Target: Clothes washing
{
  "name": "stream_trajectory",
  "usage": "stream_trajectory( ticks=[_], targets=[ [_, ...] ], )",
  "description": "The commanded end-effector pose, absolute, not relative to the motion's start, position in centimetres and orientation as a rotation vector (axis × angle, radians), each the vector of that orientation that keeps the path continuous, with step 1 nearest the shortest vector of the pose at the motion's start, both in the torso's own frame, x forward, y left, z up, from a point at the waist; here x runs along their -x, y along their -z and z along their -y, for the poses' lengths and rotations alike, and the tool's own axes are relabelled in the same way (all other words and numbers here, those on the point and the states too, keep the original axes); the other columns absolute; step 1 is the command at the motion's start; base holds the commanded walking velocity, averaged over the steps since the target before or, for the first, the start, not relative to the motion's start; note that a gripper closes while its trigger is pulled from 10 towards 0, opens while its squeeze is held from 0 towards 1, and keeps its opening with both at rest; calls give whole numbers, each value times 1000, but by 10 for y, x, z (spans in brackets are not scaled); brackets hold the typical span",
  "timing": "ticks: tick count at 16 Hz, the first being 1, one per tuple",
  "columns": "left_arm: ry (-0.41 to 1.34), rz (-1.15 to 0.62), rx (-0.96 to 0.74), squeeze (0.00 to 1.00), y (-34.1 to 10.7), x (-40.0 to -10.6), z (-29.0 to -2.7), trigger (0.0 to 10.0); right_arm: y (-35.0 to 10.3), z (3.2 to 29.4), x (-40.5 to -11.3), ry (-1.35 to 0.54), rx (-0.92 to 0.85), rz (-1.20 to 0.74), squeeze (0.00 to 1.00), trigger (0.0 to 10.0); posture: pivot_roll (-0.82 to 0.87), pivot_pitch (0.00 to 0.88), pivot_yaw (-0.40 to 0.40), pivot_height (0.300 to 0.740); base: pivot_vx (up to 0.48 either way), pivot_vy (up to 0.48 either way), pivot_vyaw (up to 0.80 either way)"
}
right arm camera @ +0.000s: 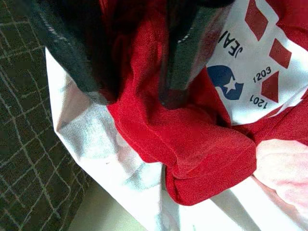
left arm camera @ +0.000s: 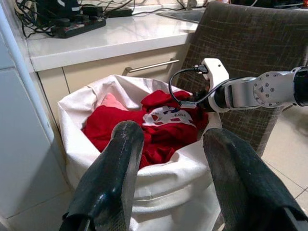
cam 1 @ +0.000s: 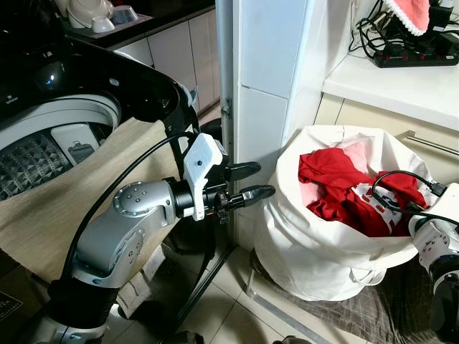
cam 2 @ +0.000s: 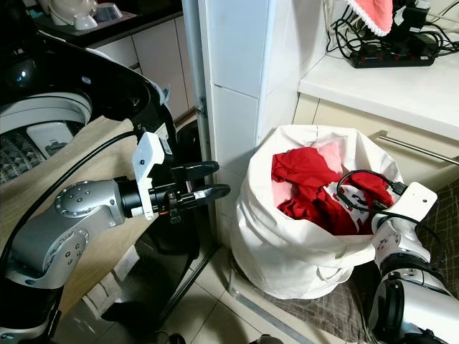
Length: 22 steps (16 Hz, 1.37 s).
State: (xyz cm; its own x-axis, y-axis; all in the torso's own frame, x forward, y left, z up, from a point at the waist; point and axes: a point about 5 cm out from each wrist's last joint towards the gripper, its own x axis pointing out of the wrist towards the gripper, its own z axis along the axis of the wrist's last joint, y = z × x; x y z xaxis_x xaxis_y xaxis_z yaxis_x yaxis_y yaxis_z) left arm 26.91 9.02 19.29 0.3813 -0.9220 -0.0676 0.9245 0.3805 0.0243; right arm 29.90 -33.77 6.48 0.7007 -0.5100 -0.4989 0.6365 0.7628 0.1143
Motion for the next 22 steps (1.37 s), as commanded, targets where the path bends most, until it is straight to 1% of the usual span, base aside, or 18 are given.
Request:
stream_trajectory(
  ticks=[1,5,7,8,9,10,11,12,13,14,15,16,17,18,19,20,21,22],
  targets=[
    [1207,-41,-64,0,-196,-265,-89,10000,-70,338,-303,643,-291,-449,0,0,-46,38,67,740,0,0,0],
    [1200,-40,-67,0,-196,-265,-90,10000,-82,338,-311,620,-283,-382,0,0,-47,35,63,740,0,0,0],
    [1140,-9,-77,0,-198,-272,-92,10000,-102,332,-326,541,-235,-288,0,0,-50,32,61,740,0,0,0],
    [1137,-1,-79,0,-199,-272,-93,10000,-107,329,-330,506,-207,-269,0,0,-55,31,59,740,0,0,0],
    [1121,20,-74,0,-202,-274,-93,10000,-129,316,-343,370,-122,-191,0,0,-60,29,59,740,0,0,0],
    [1102,39,-70,0,-204,-277,-93,10000,-147,306,-349,266,-85,-141,0,0,-65,26,59,740,0,0,0],
    [1069,71,-65,0,-208,-281,-93,10000,-177,289,-352,106,-27,-64,0,0,-73,23,60,740,0,0,0],
    [1056,84,-63,0,-209,-283,-93,10000,-189,281,-351,47,-1,-37,0,0,-76,21,60,740,0,0,0],
    [1038,103,-58,0,-212,-285,-92,10000,-209,272,-349,-22,-26,14,0,0,-82,18,61,740,0,0,0],
    [1038,103,-58,0,-212,-285,-92,10000,-209,272,-349,-22,-26,14,0,0,-82,18,61,740,0,0,0],
    [1013,127,-55,0,-216,-289,-92,10000,-232,261,-346,-105,-68,68,0,0,-88,13,63,740,0,0,0],
    [970,203,-61,0,-227,-295,-87,10000,-291,229,-329,-385,-134,209,0,0,-92,7,61,740,0,0,0],
    [959,236,-53,0,-233,-297,-84,10000,-311,216,-320,-493,-166,262,0,0,-93,3,57,740,0,0,0],
    [954,256,-46,0,-236,-297,-82,10000,-322,208,-313,-555,-183,291,0,0,-93,3,57,740,0,0,0],
    [966,274,16,561,-243,-297,-75,10000,-338,197,-308,-625,-289,343,0,0,-95,0,54,740,0,0,0],
    [973,287,61,1000,-247,-297,-69,10000,-347,188,-303,-682,-360,371,0,0,-96,0,53,740,0,0,0],
    [1019,297,111,1000,-252,-294,-50,10000,-355,173,-298,-762,-437,375,0,0,-95,0,51,740,0,0,0],
    [1036,297,121,1000,-250,-292,-40,10000,-354,165,-297,-794,-466,355,0,0,-94,0,47,740,0,0,0]
  ],
)
